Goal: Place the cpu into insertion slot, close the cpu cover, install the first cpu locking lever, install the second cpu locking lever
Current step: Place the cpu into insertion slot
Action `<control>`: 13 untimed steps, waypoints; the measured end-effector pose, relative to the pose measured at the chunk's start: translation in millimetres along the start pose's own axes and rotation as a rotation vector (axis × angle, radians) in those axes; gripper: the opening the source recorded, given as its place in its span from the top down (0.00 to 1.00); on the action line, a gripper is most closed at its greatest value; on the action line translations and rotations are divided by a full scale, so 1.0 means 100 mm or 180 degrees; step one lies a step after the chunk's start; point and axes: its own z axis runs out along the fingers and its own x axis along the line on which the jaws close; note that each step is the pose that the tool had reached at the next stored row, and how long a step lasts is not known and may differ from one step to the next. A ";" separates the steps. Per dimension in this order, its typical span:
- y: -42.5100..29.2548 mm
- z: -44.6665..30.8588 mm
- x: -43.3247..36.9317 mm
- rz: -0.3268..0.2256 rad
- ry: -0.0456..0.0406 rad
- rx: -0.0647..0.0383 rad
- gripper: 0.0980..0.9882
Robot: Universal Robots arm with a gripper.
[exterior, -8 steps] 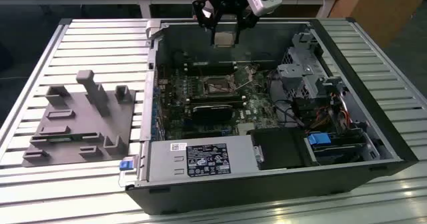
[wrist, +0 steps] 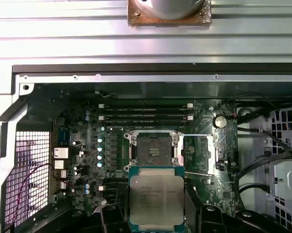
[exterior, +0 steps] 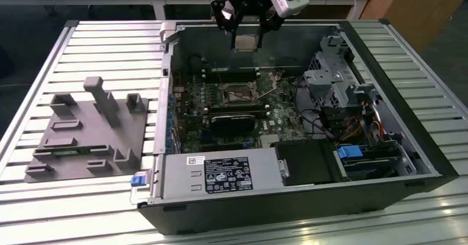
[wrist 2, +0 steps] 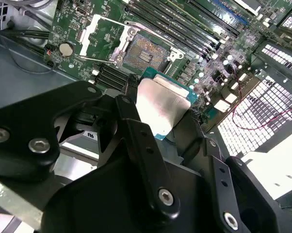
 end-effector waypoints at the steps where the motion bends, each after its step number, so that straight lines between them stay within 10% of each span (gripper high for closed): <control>1: 0.000 0.000 0.000 0.0005 0.0000 0.0000 0.50; 13: 0.000 0.003 0.000 0.0220 -0.0020 -0.0001 0.50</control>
